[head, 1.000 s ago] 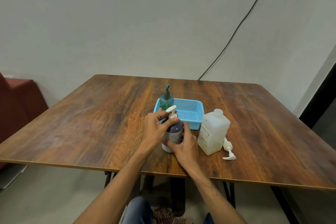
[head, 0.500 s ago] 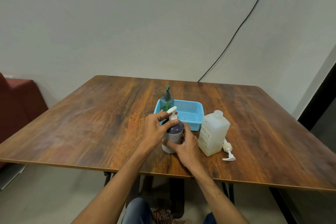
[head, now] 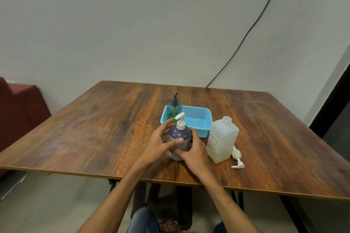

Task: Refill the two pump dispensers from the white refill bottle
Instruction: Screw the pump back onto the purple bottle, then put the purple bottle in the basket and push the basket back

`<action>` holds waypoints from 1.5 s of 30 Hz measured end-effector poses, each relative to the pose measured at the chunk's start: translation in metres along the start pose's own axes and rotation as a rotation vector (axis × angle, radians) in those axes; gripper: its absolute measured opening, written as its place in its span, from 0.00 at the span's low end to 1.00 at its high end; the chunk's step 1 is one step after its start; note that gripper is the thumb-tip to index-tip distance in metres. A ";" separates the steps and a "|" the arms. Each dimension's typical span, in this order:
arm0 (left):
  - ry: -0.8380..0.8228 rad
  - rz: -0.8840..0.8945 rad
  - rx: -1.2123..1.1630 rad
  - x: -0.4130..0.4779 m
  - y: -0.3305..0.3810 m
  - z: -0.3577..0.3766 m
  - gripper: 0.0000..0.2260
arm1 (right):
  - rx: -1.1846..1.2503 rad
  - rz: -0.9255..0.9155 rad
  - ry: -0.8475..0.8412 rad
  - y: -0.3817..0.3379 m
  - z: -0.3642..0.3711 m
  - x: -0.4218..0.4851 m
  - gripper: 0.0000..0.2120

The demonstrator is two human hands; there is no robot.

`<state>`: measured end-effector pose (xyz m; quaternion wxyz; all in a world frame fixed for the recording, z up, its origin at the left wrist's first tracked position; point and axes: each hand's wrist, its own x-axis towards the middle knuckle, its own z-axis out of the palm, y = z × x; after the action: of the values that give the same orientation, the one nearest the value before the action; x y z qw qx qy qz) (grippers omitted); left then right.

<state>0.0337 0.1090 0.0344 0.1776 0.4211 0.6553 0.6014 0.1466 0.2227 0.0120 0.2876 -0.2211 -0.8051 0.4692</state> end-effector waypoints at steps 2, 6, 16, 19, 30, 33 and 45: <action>-0.057 -0.037 0.000 -0.004 -0.001 -0.008 0.38 | -0.011 -0.009 -0.005 -0.004 -0.004 0.001 0.37; -0.071 -0.023 -0.013 -0.004 0.008 -0.016 0.31 | -0.046 -0.017 -0.026 -0.015 -0.014 0.007 0.32; 0.015 0.169 0.015 0.041 0.075 -0.017 0.35 | -0.060 -0.079 -0.060 -0.086 -0.078 0.048 0.33; 0.002 0.186 0.012 0.065 0.096 -0.015 0.37 | -0.021 -0.062 -0.102 -0.107 -0.104 0.070 0.32; 0.051 0.060 0.027 0.128 0.089 0.027 0.33 | -0.203 0.103 -0.205 -0.090 -0.146 0.154 0.30; 0.064 0.033 0.057 0.138 0.070 0.033 0.33 | -0.230 0.118 -0.257 -0.071 -0.145 0.166 0.31; 0.064 -0.053 0.174 0.155 0.014 0.048 0.32 | -0.288 0.139 -0.405 -0.013 -0.130 0.190 0.26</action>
<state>-0.0163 0.2576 0.0796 0.1350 0.3980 0.7214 0.5504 0.0930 0.4172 0.1238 0.0531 -0.2163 -0.8877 0.4030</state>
